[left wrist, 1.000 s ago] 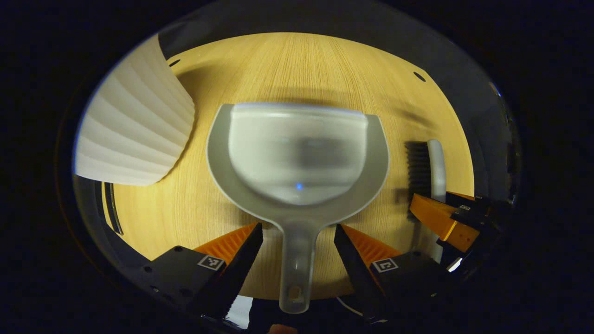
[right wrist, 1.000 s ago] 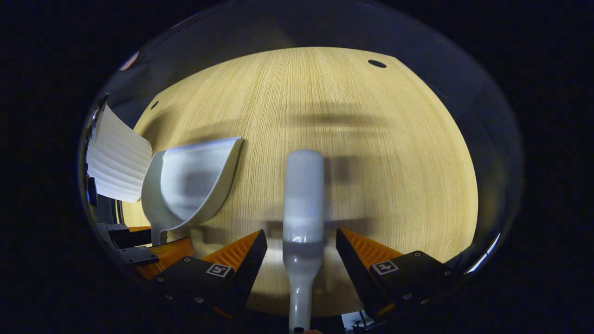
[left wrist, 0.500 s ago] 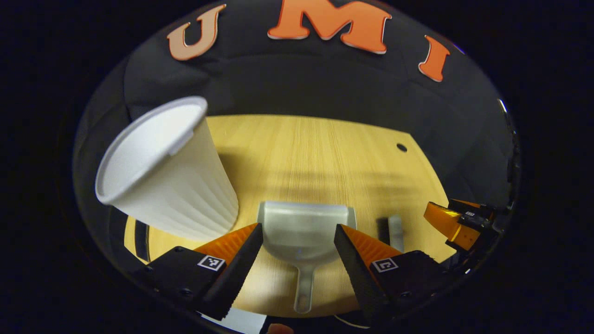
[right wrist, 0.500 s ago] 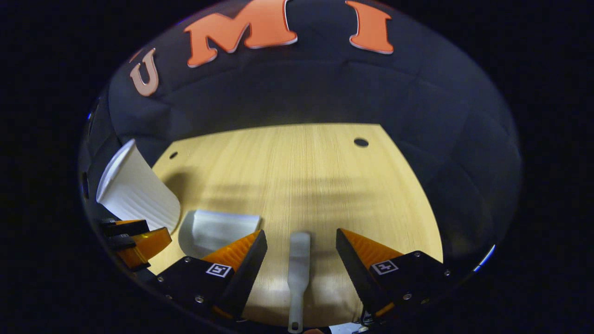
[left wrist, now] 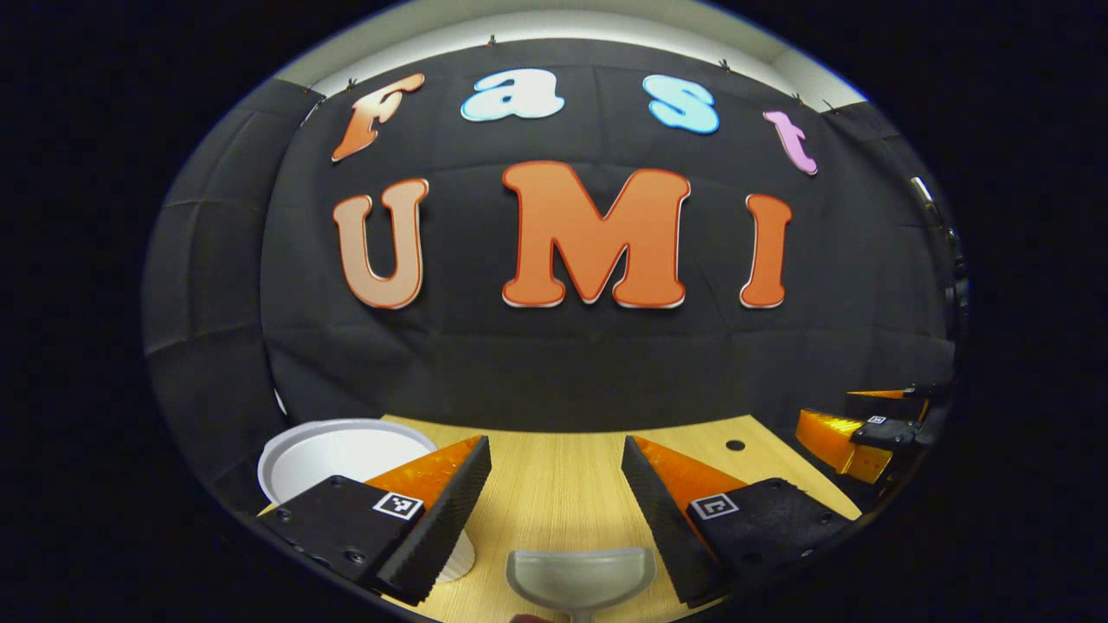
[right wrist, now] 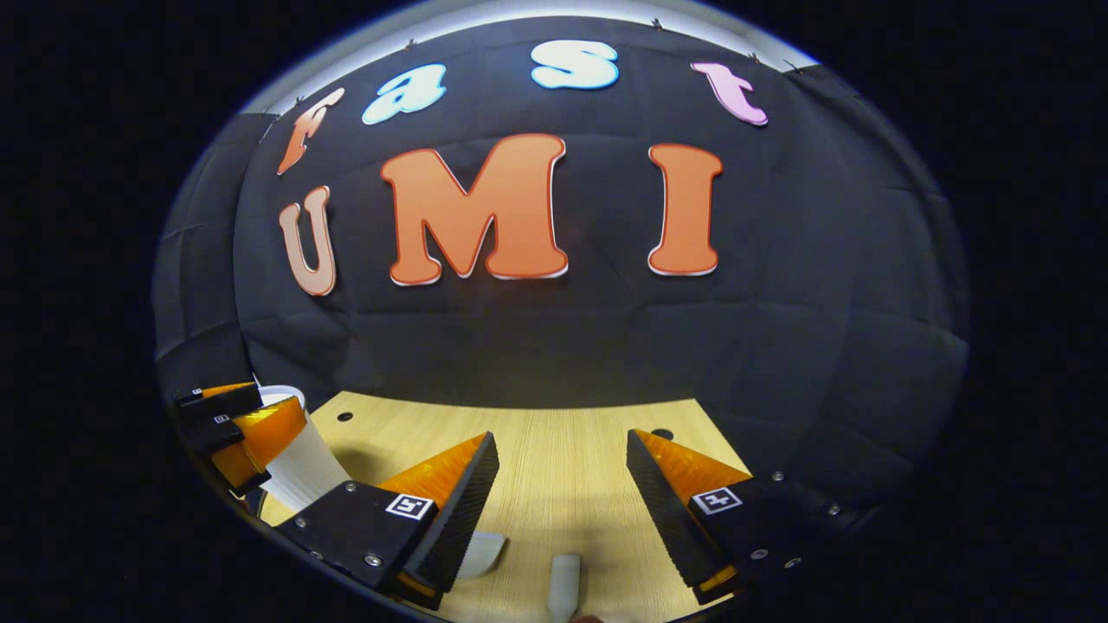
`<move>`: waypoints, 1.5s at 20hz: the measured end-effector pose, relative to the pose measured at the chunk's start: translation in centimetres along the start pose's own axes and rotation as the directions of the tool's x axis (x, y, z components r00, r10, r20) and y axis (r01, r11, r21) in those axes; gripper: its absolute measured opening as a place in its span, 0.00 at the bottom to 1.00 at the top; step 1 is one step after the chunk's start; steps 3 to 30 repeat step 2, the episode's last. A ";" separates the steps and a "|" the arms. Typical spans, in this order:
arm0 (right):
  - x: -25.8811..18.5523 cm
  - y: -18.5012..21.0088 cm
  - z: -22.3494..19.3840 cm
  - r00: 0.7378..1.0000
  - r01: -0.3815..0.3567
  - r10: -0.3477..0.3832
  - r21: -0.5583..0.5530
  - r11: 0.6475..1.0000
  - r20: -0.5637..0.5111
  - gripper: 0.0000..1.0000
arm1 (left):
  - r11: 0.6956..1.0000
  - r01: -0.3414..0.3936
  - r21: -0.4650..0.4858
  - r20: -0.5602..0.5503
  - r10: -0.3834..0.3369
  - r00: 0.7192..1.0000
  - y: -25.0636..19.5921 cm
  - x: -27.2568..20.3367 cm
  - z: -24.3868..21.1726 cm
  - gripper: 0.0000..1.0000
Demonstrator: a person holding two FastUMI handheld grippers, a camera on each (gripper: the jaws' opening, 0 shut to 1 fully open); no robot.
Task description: Pick up the small broom and dustpan from the desktop, sweep the trash into the dustpan with the broom, and then empty the trash into the garbage bin.
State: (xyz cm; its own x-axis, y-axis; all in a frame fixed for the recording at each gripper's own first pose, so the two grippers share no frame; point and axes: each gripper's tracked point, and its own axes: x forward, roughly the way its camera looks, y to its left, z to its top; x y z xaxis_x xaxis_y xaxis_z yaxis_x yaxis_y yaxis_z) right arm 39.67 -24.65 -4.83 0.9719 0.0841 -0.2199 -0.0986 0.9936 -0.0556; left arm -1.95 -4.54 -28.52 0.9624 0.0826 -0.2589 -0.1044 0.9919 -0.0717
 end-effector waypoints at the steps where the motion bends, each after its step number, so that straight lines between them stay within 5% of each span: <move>1: 0.0 0.1 -0.1 1.000 -0.008 0.008 0.000 1.000 0.030 0.93 | 0.999 0.036 -0.026 0.066 -0.034 0.997 -0.4 -0.3 1.1 0.96; 30: -0.1 0.0 0.0 0.998 -0.010 0.010 -0.005 1.000 0.055 0.93 | 0.998 0.060 -0.034 0.120 -0.055 0.991 -0.5 -0.6 1.7 0.96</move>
